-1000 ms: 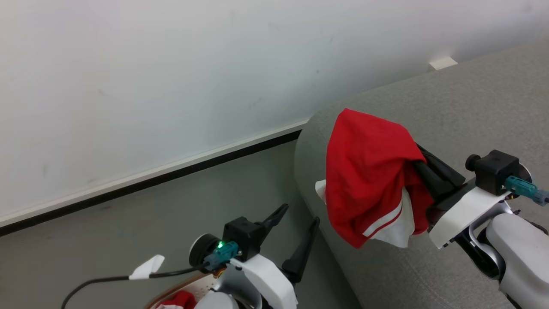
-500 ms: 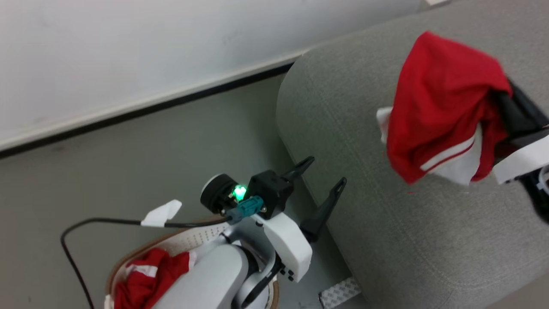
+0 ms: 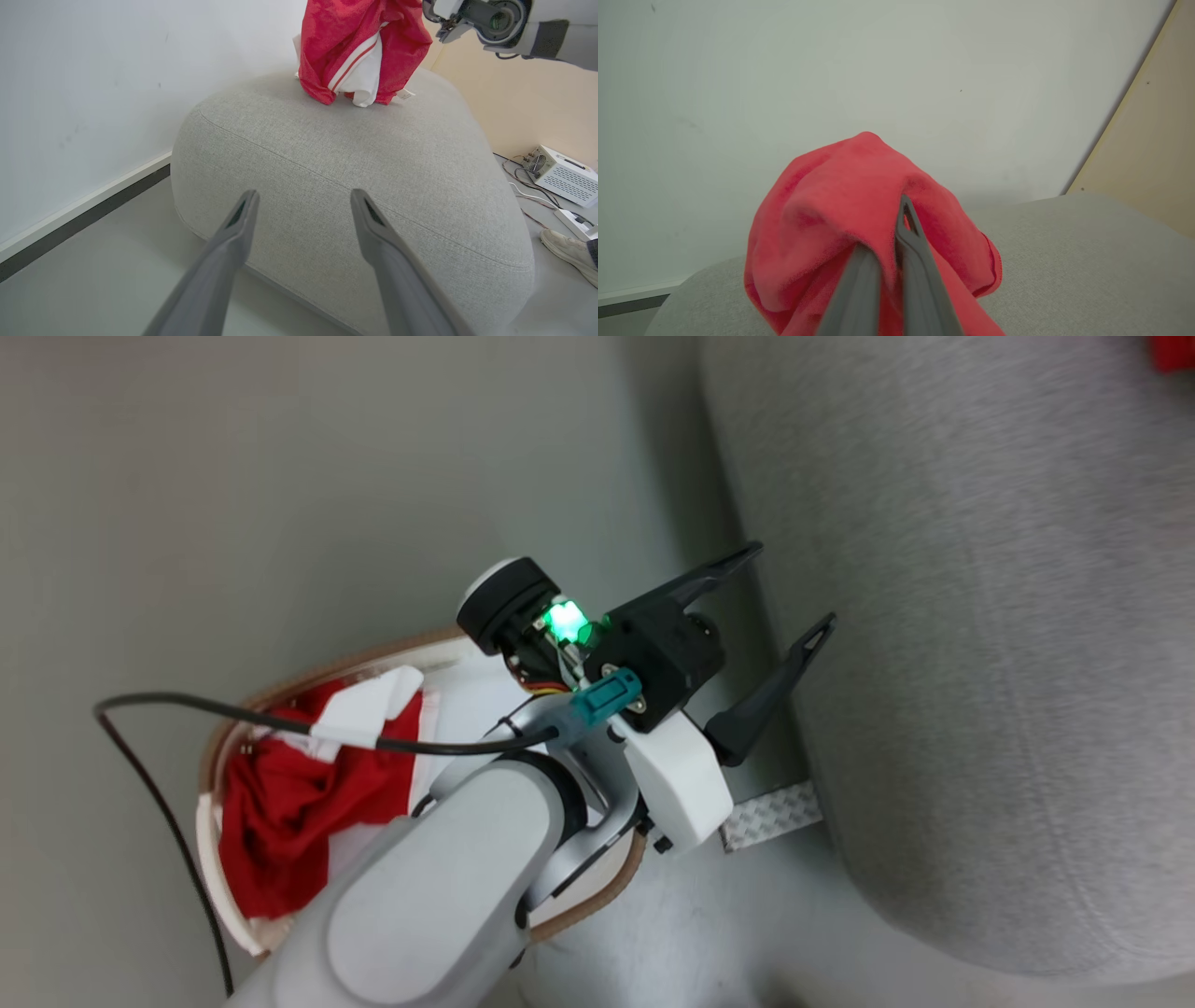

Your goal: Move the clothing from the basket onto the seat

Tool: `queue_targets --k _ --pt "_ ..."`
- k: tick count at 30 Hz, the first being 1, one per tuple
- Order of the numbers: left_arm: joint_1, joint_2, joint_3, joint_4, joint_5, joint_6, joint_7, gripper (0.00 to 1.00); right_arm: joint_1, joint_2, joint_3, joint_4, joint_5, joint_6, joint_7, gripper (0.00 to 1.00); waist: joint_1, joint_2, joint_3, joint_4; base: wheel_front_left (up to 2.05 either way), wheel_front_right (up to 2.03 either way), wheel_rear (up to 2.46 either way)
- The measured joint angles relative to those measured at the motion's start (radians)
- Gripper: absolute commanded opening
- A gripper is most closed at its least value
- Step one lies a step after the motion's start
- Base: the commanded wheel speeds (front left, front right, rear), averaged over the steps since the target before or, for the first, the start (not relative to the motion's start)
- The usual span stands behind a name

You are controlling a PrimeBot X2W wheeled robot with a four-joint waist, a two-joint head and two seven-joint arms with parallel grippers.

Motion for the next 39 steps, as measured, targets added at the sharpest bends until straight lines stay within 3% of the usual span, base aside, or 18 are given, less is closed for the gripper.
queue_targets --k 7,8,9,10,22,30,39 --pt "-0.037 0.008 -0.008 0.001 0.007 -0.004 -0.009 1.0 -0.046 0.065 -0.184 0.121 -0.165 0.0 -0.001 0.0 0.0 -0.0001 0.122 0.06 0.0 0.0 0.0" --pt "-0.038 0.011 -0.006 0.004 0.007 -0.002 -0.011 1.0 -0.046 0.077 -0.202 0.127 -0.181 0.0 -0.001 0.22 -0.0001 0.0 0.131 0.068 0.0 0.0 0.0" --pt "-0.038 0.013 -0.004 0.007 0.007 -0.002 -0.014 1.0 -0.046 0.088 -0.214 0.13 -0.2 0.0 -0.001 0.76 -0.0001 -0.0001 0.136 0.074 0.0 0.0 0.0" --pt "-0.038 0.016 -0.002 0.009 0.007 0.0 -0.018 1.0 -0.045 0.1 -0.217 0.131 -0.222 0.0 -0.001 1.0 -0.0001 0.0 0.139 0.079 0.0 0.0 0.0" --pt "0.04 0.027 0.054 0.055 -0.043 0.05 -0.097 1.0 0.142 0.151 -0.188 -0.089 -0.27 0.0 -0.001 1.0 -0.0003 -0.0001 0.015 0.067 0.0 0.0 0.0" --pt "0.178 0.016 0.1 0.144 -0.107 0.116 -0.209 1.0 0.365 0.15 -0.133 -0.258 -0.274 0.0 -0.001 1.0 -0.0006 -0.0001 -0.164 0.083 0.0 0.0 0.0" --pt "0.345 0.022 0.159 0.23 -0.162 0.192 -0.315 1.0 0.613 0.159 -0.032 -0.369 -0.263 0.0 -0.001 1.0 -0.0008 -0.0001 -0.402 0.142 0.0 0.0 0.0"
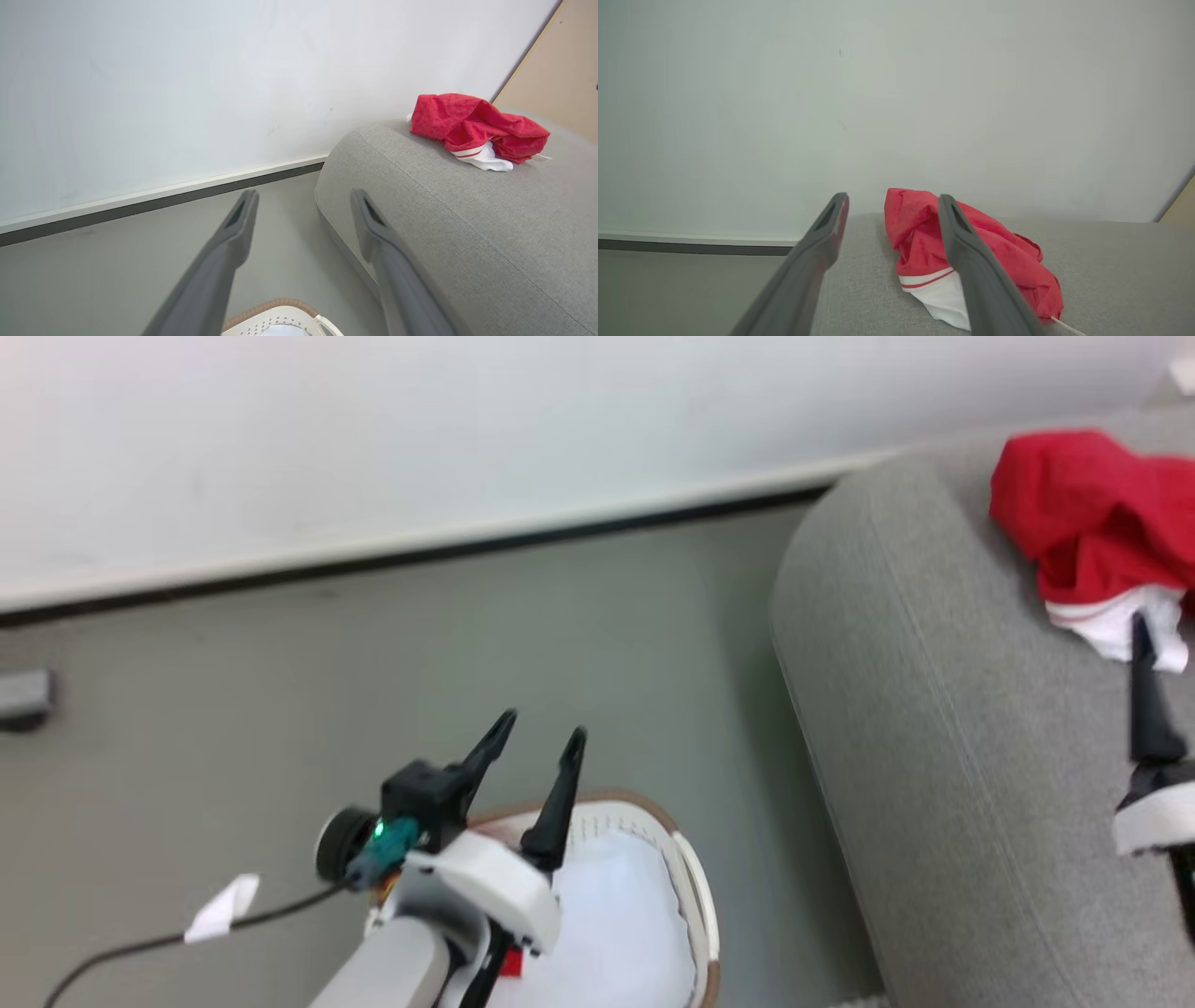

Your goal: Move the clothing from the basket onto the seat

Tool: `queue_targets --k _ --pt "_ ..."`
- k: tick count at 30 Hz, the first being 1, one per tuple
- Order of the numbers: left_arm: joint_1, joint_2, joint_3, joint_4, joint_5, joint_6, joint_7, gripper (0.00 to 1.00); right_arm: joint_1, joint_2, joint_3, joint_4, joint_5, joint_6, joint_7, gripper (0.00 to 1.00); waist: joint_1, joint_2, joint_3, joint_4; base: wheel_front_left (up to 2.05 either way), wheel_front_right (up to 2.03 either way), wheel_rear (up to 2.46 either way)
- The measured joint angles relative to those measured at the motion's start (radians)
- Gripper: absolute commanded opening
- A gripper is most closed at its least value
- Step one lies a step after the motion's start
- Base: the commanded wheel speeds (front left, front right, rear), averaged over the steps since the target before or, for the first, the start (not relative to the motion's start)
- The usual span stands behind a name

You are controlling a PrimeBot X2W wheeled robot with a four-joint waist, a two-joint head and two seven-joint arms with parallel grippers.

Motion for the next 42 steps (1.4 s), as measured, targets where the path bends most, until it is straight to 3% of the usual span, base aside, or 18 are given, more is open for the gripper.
queue_targets --k 4,10,21,28,42 --pt "0.07 0.011 0.021 0.025 -0.007 0.029 -0.043 1.0 0.082 0.02 0.035 -0.03 -0.007 0.0 0.0 1.0 -0.0001 0.0 -0.092 0.031 0.0 0.0 0.0" --pt "0.151 0.021 0.048 0.064 -0.039 0.037 -0.099 1.0 0.214 0.05 0.041 -0.066 -0.011 0.0 0.0 1.0 -0.0001 0.0 -0.197 0.089 0.0 0.0 0.0" --pt "0.282 0.049 0.142 0.073 -0.039 0.058 -0.14 1.0 0.372 0.136 0.045 -0.099 -0.055 0.0 0.0 1.0 0.0 0.0 -0.297 0.172 0.0 0.0 0.0" --pt "0.319 0.038 0.183 0.043 -0.008 0.049 -0.141 1.0 0.39 0.175 0.083 -0.098 -0.073 0.0 0.0 1.0 0.0002 0.0 -0.308 0.178 0.0 0.0 0.0" --pt "0.313 0.028 0.194 0.057 0.033 0.02 -0.141 1.0 0.364 0.178 0.093 -0.11 -0.073 0.0 0.0 1.0 0.0003 0.0 -0.258 0.139 0.0 0.0 0.0"
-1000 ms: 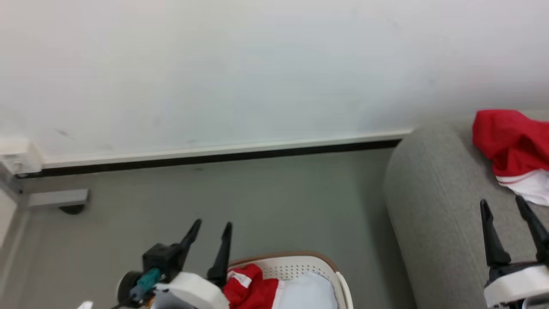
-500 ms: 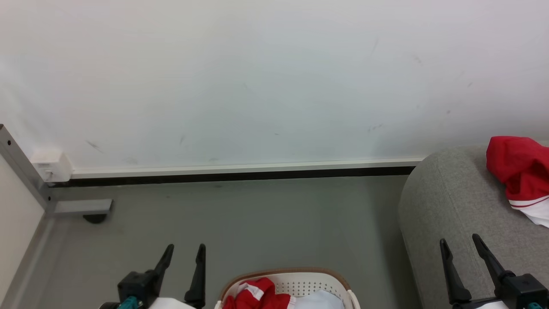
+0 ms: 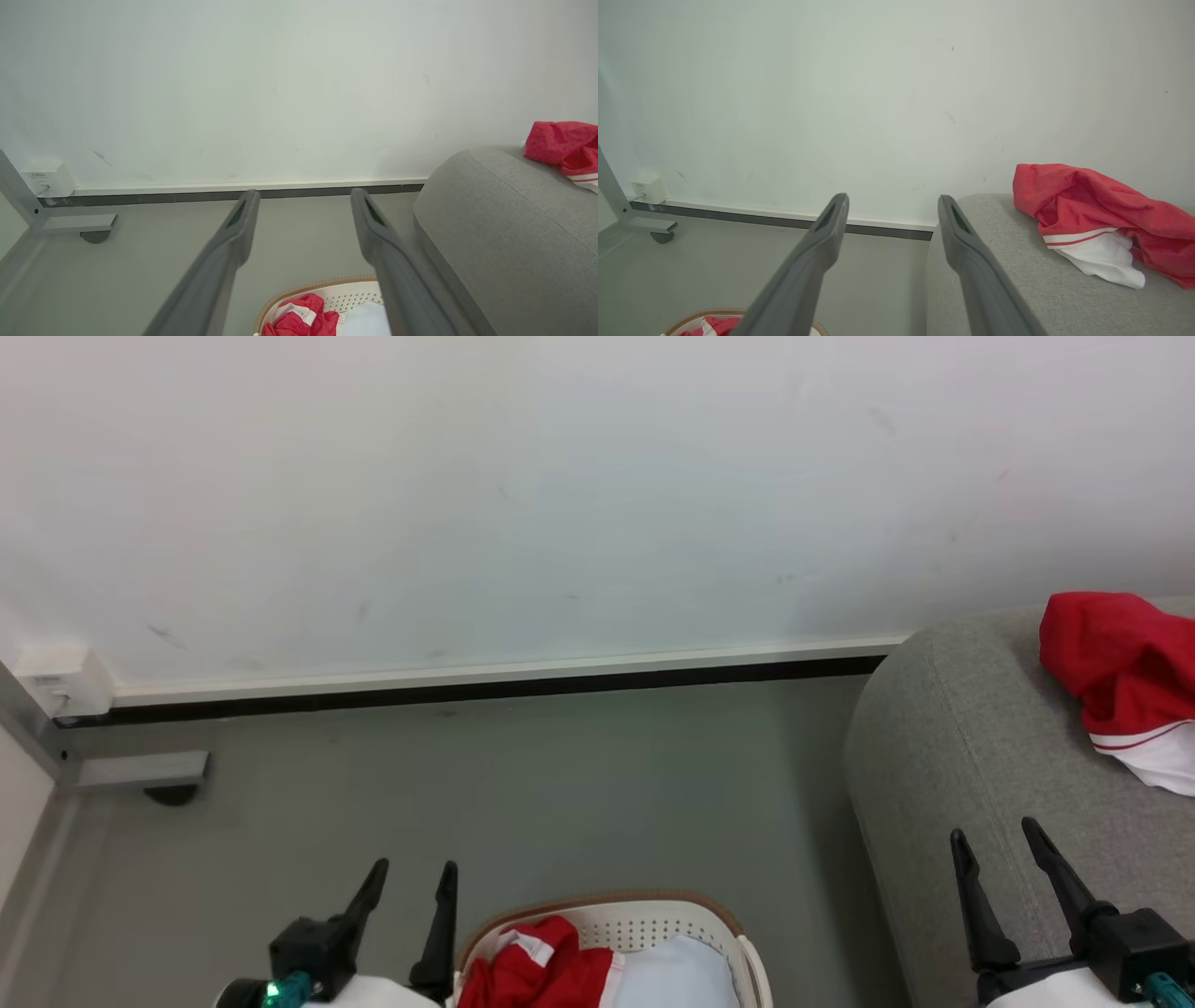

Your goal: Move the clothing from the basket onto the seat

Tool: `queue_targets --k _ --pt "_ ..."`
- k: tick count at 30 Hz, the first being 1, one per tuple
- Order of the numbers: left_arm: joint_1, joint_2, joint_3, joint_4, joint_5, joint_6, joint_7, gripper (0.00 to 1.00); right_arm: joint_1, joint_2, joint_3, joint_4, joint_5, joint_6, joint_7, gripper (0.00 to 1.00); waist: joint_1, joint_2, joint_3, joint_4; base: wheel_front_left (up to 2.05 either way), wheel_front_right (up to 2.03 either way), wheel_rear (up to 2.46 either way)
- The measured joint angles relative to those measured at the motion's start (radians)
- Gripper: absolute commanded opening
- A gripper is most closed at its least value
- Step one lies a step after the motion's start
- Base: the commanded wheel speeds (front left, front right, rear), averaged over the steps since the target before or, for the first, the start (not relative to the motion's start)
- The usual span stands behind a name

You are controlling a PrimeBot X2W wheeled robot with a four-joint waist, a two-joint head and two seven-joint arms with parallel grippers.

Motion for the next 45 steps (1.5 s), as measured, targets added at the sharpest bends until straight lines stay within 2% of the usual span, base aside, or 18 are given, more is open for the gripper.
queue_targets --k 12,19,25,30,36,45 --pt "-0.159 0.009 -0.121 0.096 0.105 -0.037 0.119 1.0 -0.086 0.038 0.001 -0.022 -0.006 0.0 0.0 1.0 0.0002 0.0 0.123 -0.079 0.0 0.0 0.0" --pt "-0.232 0.005 -0.204 0.232 0.161 -0.068 0.234 1.0 -0.143 0.065 0.028 -0.042 -0.006 0.0 0.0 1.0 0.0001 0.0 0.202 -0.146 0.0 0.0 0.0" --pt "-0.314 0.017 -0.244 0.348 0.203 -0.076 0.299 1.0 -0.197 0.076 0.058 -0.071 0.0 0.0 0.0 1.0 0.0002 0.0 0.29 -0.204 0.0 0.0 0.0" --pt "-0.412 0.04 -0.273 0.473 0.252 -0.07 0.381 1.0 -0.247 0.08 0.081 -0.111 0.071 0.0 0.0 1.0 0.0003 0.0 0.403 -0.251 0.0 0.0 0.0" --pt "-0.499 0.059 -0.282 0.575 0.282 -0.044 0.443 1.0 -0.291 0.08 0.113 -0.158 0.184 0.0 0.0 1.0 0.0003 0.0 0.524 -0.288 0.0 0.0 0.0" --pt "-0.605 0.084 -0.275 0.653 0.288 -0.017 0.464 1.0 -0.35 0.081 0.133 -0.227 0.28 0.0 0.0 1.0 0.0002 0.0 0.677 -0.312 0.0 0.0 0.0"
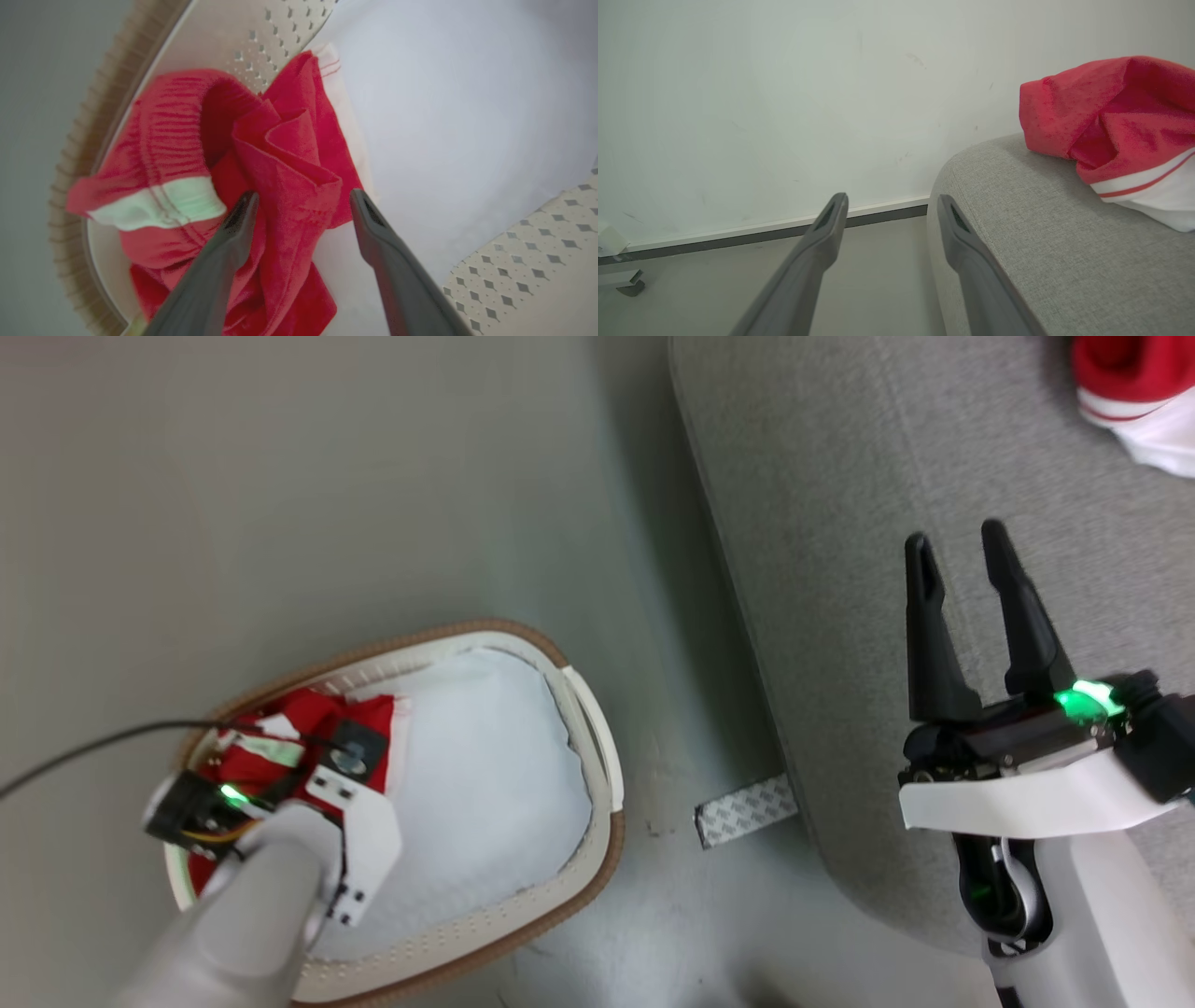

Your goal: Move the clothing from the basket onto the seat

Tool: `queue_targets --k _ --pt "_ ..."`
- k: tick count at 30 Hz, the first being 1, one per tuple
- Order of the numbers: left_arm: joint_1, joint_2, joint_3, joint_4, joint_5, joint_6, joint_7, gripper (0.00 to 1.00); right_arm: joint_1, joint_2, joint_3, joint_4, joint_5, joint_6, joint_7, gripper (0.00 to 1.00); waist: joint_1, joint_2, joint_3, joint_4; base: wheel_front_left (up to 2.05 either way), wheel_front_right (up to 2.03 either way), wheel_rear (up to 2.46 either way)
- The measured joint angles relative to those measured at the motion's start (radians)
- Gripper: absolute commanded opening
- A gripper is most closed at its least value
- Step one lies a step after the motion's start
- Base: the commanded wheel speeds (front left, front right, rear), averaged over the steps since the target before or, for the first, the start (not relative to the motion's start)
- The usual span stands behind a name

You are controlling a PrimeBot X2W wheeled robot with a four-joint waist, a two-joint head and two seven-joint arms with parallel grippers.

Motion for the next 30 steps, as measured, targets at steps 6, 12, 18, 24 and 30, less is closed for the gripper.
queue_targets --k 6,12,18,24,30 --pt "-0.053 0.021 -0.007 0.033 0.01 0.006 -0.007 0.5 -0.027 0.0 0.009 -0.035 0.053 0.0 0.0 1.0 -0.0001 0.0 0.077 -0.004 0.0 0.0 0.0" --pt "-0.073 0.012 -0.02 0.049 0.014 0.012 -0.044 0.0 -0.036 0.001 0.01 -0.035 0.086 0.0 0.0 1.0 0.0 0.0 0.107 -0.006 0.0 0.0 0.0" --pt "-0.061 -0.044 0.001 0.047 -0.03 0.013 -0.122 0.0 -0.006 0.001 -0.007 -0.002 0.081 0.0 0.0 1.0 -0.0002 0.0 0.055 0.006 0.0 0.0 0.0" --pt "-0.001 -0.109 0.048 0.022 -0.126 -0.011 -0.229 0.0 0.052 0.002 -0.057 0.033 0.015 0.0 0.0 1.0 -0.0002 0.0 -0.053 0.04 0.0 0.0 0.0" --pt "0.053 -0.164 0.067 -0.011 -0.187 -0.04 -0.295 0.0 0.13 0.003 -0.115 0.077 -0.056 0.0 0.0 1.0 -0.0002 0.0 -0.195 0.099 0.0 0.0 0.0"
